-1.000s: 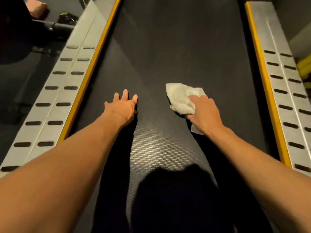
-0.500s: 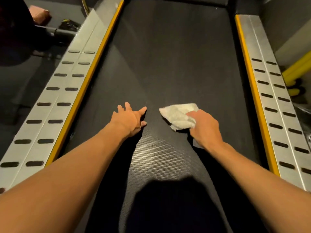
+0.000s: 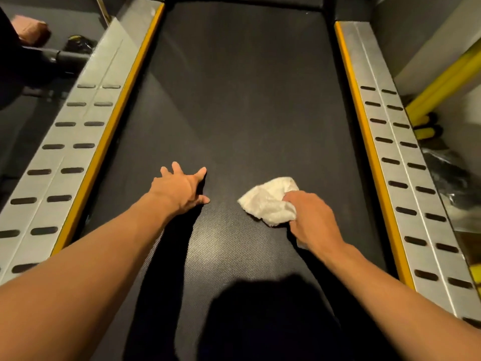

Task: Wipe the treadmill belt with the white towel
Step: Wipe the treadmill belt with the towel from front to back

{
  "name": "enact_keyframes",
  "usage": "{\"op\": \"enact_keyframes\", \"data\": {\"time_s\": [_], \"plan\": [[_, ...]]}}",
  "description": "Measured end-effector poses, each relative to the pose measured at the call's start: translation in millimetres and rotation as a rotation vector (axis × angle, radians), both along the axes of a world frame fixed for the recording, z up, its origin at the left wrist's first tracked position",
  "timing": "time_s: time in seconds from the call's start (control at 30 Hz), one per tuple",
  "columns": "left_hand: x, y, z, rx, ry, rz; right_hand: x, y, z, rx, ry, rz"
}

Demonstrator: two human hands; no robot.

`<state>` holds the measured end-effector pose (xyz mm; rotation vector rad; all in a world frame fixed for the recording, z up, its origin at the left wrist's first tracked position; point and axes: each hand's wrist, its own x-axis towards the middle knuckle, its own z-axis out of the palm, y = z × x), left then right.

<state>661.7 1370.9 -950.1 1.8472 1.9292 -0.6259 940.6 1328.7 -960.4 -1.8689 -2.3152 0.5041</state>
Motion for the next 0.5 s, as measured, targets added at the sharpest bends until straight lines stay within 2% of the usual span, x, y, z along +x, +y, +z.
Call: {"op": "enact_keyframes", "data": {"time_s": [0.1, 0.2, 0.3, 0.4, 0.5], "plan": [[2.1, 3.1, 0.7, -0.007, -0.006, 0.014, -3.4, -14.7, 8.1, 0.016, 0.011, 0.029], [4.6, 5.4, 0.7, -0.013, 0.002, 0.036, 32.7, 24.4, 10.7, 0.132, 0.059, -0.183], [4.6, 3.7, -1.0, -0.001, 0.009, 0.032, 66.6, 42.6, 6.6, 0.117, 0.000, -0.286], [2.6, -2.3, -3.2, 0.029, 0.019, 0.011, 55.4, -0.3, 0.2, 0.085, -0.109, -0.107], [1.1, -4.2, -3.4, 0.036, 0.002, 0.012, 48.5, -42.5, 0.7, 0.032, 0.056, 0.065]]}}
